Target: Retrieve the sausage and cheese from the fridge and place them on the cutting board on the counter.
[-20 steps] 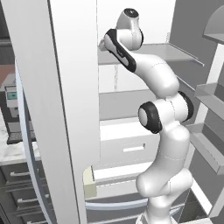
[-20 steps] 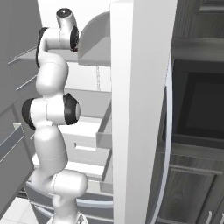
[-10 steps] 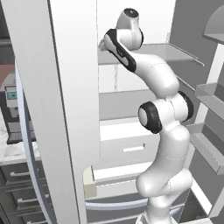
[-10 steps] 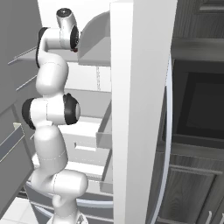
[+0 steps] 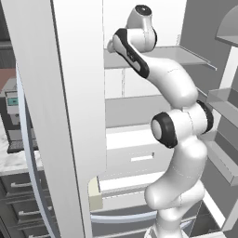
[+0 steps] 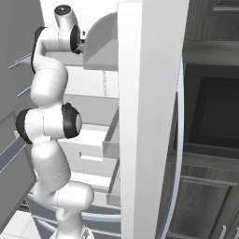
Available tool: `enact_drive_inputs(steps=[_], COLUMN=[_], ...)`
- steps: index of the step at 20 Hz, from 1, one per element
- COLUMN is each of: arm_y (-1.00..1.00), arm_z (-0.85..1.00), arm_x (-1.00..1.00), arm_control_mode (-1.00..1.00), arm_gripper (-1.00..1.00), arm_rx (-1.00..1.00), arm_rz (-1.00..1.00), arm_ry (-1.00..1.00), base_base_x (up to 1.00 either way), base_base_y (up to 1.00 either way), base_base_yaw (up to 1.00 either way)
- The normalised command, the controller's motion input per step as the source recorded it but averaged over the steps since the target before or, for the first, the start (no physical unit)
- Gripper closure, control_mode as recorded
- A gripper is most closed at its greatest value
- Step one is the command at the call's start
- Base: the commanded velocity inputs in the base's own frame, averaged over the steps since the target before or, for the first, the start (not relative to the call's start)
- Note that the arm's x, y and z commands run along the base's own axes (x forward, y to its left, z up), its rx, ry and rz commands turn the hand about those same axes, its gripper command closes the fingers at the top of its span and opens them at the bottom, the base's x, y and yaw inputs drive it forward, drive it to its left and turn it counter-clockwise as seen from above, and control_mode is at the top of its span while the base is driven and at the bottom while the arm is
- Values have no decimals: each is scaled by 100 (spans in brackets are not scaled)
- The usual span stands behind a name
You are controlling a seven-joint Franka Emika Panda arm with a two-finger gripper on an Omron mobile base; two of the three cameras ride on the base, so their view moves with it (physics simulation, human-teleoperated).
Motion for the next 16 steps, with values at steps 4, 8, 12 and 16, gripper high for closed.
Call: enact_drive_inputs(steps=[4,8,12,16], arm_y=[-21,-23,-21,-14], arm_z=[0,0,0,10], arm_x=[-78,-74,-86,-88], arm_control_mode=[-100,-100,-100,-100], arm_gripper=[100,100,100,100], arm_rx=[0,0,0,0], arm_rz=[0,0,0,0], arm_ry=[-6,-3,-4,-7], base_base_x=[0,0,0,0], base_base_y=[0,0,0,0], base_base_yaw=[0,0,0,0])
